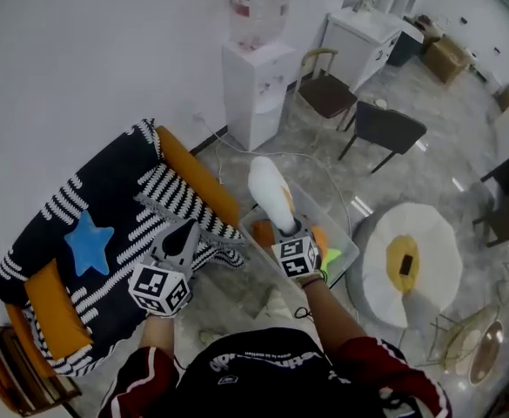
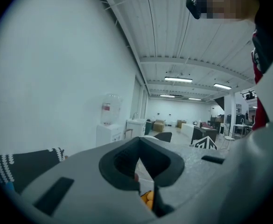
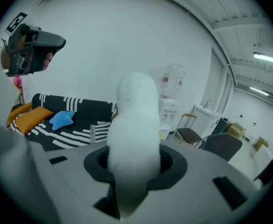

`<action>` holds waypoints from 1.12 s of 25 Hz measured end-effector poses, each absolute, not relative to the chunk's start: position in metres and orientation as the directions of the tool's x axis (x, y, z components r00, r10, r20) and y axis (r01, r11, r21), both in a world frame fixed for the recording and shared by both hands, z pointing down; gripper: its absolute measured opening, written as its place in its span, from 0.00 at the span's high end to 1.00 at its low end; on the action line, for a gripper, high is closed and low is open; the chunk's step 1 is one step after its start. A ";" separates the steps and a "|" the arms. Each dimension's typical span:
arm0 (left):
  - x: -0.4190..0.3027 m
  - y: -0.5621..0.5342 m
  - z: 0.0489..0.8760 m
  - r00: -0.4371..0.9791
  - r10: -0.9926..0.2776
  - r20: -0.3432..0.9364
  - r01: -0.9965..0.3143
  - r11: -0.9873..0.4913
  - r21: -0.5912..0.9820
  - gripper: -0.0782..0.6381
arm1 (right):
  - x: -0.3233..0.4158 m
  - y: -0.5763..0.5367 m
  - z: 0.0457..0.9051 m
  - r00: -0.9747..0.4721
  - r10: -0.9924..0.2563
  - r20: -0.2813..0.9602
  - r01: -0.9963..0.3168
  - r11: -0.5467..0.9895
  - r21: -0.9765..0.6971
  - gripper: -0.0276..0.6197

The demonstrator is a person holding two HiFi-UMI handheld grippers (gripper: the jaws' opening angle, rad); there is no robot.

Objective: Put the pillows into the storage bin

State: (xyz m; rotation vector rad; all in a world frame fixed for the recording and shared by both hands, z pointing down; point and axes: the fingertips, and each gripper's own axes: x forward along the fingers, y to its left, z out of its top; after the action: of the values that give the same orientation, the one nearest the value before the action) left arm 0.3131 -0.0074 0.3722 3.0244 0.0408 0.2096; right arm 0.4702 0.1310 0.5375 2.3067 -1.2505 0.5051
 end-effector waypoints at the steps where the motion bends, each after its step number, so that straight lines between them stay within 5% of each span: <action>1: 0.326 0.000 0.376 0.989 0.048 0.143 0.032 -0.993 0.109 0.89 | 0.479 0.142 0.545 0.523 -0.668 0.530 -0.845 -0.488 0.219 0.74; 28: 0.509 0.137 0.560 0.852 0.287 0.437 0.224 -0.956 0.191 0.89 | 0.573 0.381 0.865 0.440 -0.290 0.850 -0.724 -0.674 0.144 0.73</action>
State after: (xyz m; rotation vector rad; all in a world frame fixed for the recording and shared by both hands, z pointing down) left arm 0.5088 0.1374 0.5604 2.8944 0.4010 0.7139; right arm 0.5729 0.3813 0.8648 2.1989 -0.8511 1.1593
